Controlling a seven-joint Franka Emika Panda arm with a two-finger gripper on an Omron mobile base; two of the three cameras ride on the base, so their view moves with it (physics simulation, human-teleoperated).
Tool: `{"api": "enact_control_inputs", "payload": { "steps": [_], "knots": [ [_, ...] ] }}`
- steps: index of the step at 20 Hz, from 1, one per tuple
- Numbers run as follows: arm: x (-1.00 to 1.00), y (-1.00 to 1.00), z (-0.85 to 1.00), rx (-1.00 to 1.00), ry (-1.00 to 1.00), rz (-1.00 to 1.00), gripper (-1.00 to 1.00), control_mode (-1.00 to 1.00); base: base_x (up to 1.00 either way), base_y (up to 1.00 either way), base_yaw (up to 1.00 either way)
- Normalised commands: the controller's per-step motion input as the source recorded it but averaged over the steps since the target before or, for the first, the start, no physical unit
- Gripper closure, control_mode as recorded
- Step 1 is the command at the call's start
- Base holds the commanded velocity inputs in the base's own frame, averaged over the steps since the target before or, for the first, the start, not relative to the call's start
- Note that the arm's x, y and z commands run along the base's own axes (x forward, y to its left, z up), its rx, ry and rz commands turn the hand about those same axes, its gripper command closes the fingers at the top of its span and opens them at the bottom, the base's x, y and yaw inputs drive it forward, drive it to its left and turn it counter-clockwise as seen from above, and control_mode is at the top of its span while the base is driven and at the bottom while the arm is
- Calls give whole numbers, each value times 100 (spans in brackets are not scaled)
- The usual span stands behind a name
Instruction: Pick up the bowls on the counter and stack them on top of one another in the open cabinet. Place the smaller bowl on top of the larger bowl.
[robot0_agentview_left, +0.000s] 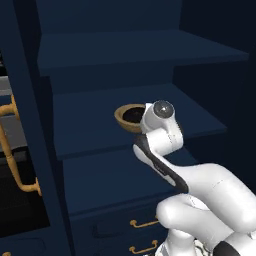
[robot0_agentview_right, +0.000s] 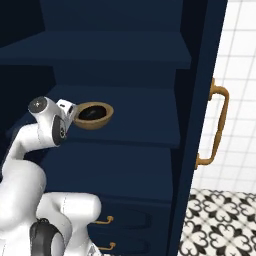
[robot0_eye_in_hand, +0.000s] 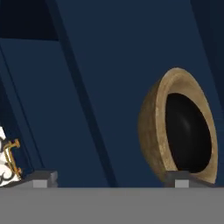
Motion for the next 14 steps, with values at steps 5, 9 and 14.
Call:
{"api": "enact_control_inputs", "payload": {
  "steps": [5, 9, 14],
  "knots": [
    [-100, 18, 48, 0, 2, 0, -100, -100, 0, 0, 0],
    [-100, 16, 48, 3, 9, 0, -100, -100, 0, 0, 0],
    [-100, 10, 48, 5, 11, -2, -100, -100, 0, 0, 0]
  ]
}}
